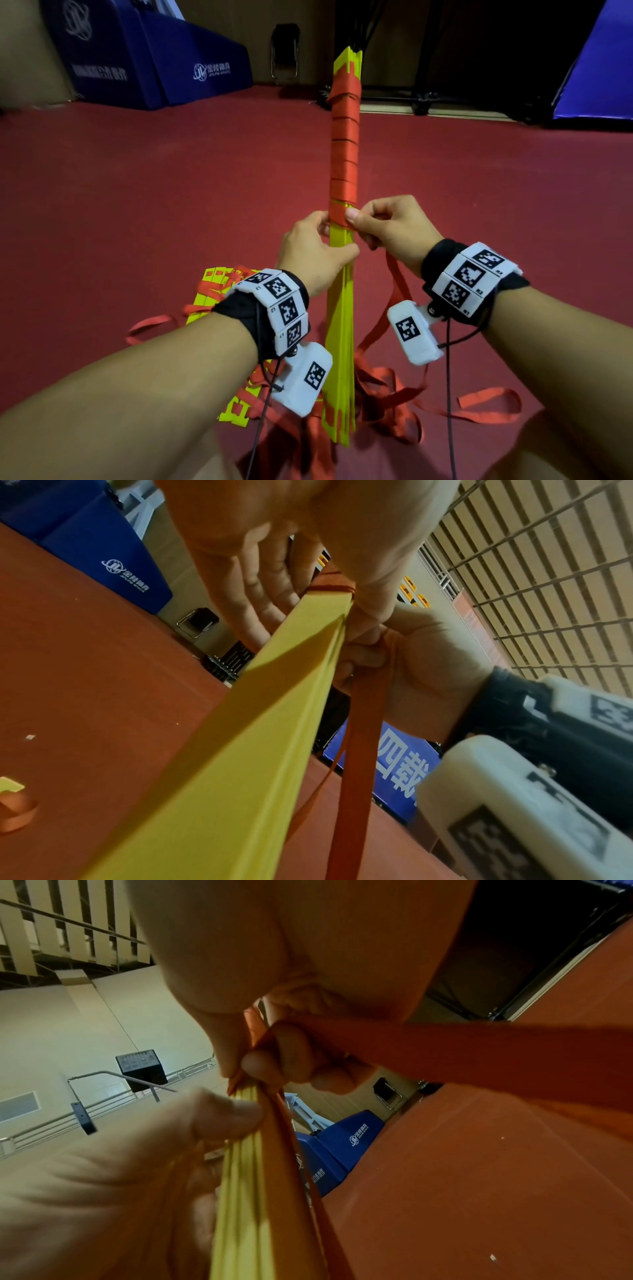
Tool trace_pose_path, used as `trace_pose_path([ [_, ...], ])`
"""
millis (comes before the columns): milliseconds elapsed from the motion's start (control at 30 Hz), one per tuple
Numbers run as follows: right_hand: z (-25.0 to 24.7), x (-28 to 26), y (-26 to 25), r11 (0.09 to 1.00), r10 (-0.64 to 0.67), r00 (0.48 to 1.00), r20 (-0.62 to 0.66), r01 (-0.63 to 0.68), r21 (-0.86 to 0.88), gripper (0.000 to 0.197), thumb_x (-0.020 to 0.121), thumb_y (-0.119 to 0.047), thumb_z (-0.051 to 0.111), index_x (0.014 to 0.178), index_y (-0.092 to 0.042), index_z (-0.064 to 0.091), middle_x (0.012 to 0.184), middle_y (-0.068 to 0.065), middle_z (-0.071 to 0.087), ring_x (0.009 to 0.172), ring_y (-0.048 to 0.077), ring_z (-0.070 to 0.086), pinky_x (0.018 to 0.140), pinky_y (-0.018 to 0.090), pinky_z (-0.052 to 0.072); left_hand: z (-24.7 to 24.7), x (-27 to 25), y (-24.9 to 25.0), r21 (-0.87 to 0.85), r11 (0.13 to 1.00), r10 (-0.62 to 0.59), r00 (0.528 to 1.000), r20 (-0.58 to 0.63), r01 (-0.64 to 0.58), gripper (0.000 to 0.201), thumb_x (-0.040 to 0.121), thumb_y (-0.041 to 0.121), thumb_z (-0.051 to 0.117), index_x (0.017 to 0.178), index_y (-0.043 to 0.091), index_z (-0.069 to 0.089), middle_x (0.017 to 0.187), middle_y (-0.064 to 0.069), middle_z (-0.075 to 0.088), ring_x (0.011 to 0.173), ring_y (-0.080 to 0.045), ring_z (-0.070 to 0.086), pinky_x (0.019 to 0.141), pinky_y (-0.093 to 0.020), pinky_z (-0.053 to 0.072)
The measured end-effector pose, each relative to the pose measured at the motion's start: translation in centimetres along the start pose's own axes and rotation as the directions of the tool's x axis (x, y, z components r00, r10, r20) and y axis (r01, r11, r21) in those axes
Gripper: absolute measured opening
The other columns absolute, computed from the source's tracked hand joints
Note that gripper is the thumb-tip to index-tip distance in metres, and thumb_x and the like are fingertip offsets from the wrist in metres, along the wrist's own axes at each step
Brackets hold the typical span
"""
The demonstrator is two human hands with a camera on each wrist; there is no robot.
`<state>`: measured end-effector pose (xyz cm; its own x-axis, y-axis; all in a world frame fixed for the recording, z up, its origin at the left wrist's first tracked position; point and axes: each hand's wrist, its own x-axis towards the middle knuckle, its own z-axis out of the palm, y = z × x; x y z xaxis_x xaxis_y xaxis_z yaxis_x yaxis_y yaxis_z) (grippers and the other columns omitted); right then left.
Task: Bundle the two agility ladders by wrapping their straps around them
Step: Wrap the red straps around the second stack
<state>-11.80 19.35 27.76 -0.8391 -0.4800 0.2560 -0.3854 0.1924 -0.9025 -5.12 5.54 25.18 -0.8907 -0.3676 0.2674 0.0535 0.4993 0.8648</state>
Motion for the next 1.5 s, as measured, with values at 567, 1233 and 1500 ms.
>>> trace_pose_path([
  [567, -0.9, 0.0, -0.3, 0.994, -0.041, 0.989, 0.144, 0.026, 0.106, 0.013, 0.096, -0.003, 0.061, 0.087, -0.011, 0.066, 0.081, 0.004, 0.064, 0.077, 0.014, 0.058, 0.073, 0.024, 0.051, 0.1, 0.0, 0.5, -0.289, 0.951, -0.086, 0.993, 0.086, 0.108, 0.037, 0.063, 0.028, 0.065, 0.095, 0.041, 0.076, 0.076, 0.014, 0.063, 0.068, -0.013, 0.059, 0.064, -0.04, 0.056],
  [1233, -0.6, 0.4, 0.7, 0.999, 0.03, 0.993, 0.111, -0.026, -0.036, 0.019, 0.095, -0.005, 0.065, 0.078, -0.013, 0.066, 0.069, 0.001, 0.058, 0.065, 0.013, 0.051, 0.068, 0.033, 0.047, 0.8, 0.5, -0.1, -0.421, 0.893, -0.125, 0.986, 0.112, 0.161, 0.026, 0.063, 0.015, 0.054, 0.08, 0.02, 0.073, 0.068, -0.01, 0.052, 0.065, -0.027, 0.043, 0.061, -0.043, 0.036],
  [1500, -1.3, 0.8, 0.3, 0.978, 0.105, 0.981, 0.163, -0.072, -0.196, 0.02, 0.092, -0.006, 0.066, 0.073, -0.013, 0.065, 0.066, 0.005, 0.056, 0.06, 0.017, 0.046, 0.061, 0.029, 0.037, 0.6, 0.6, -0.1, -0.419, 0.888, -0.158, 0.981, 0.113, 0.191, 0.037, 0.061, 0.017, 0.053, 0.09, 0.018, 0.075, 0.07, -0.014, 0.057, 0.065, -0.028, 0.046, 0.061, -0.044, 0.038],
])
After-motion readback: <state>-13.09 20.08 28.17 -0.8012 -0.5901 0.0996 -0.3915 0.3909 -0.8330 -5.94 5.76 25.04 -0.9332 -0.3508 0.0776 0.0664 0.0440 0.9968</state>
